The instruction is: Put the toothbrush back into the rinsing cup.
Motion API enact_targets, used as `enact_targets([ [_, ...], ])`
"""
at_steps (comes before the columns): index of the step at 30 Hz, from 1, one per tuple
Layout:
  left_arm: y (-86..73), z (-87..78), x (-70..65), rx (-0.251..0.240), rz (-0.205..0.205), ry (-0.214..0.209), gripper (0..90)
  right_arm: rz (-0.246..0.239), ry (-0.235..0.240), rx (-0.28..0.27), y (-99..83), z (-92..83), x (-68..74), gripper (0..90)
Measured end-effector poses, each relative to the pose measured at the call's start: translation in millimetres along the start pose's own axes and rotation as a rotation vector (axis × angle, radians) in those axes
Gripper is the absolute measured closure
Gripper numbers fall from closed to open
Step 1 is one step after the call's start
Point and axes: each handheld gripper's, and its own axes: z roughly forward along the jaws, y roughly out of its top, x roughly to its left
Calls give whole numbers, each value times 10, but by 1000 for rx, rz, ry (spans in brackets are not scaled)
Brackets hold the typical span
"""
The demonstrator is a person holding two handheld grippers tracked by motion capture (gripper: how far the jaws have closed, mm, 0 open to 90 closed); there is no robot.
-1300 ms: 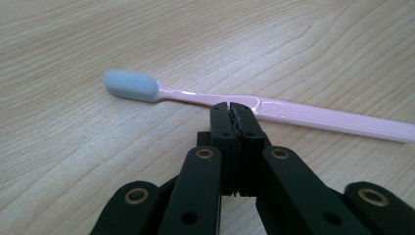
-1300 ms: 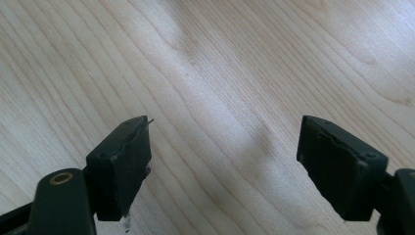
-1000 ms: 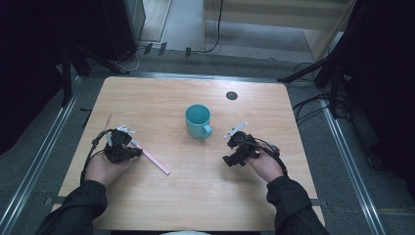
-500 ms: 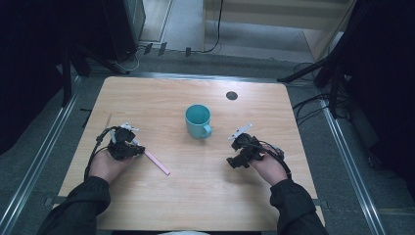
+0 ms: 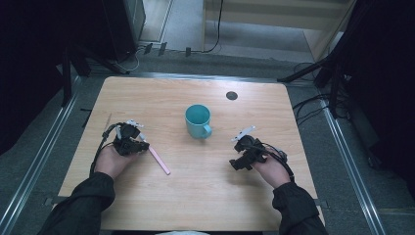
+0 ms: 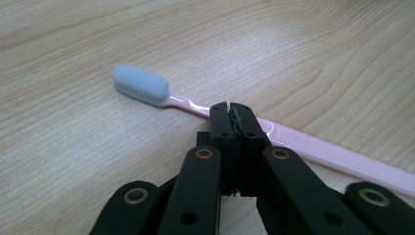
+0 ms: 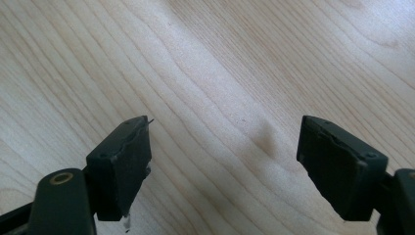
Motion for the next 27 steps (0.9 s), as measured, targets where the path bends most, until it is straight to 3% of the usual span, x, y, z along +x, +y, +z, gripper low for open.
enact_targets([
  [5, 35, -39, -43, -25, 2, -9, 890, 5, -2, 0, -16, -7, -10, 205],
  [9, 55, -95, -168, -50, 22, -34, 891, 9, -3, 2, -23, -8, -15, 205],
  [10, 58, -98, -252, -51, 33, -48, 890, 6, -4, 2, -19, -7, -11, 205],
  [19, 34, -11, -613, -18, 102, -96, 890, -10, 1, 7, 5, 10, 1, 205],
  [27, -12, 70, -771, 19, 137, -112, 890, -22, 3, 8, 30, 22, 8, 205],
])
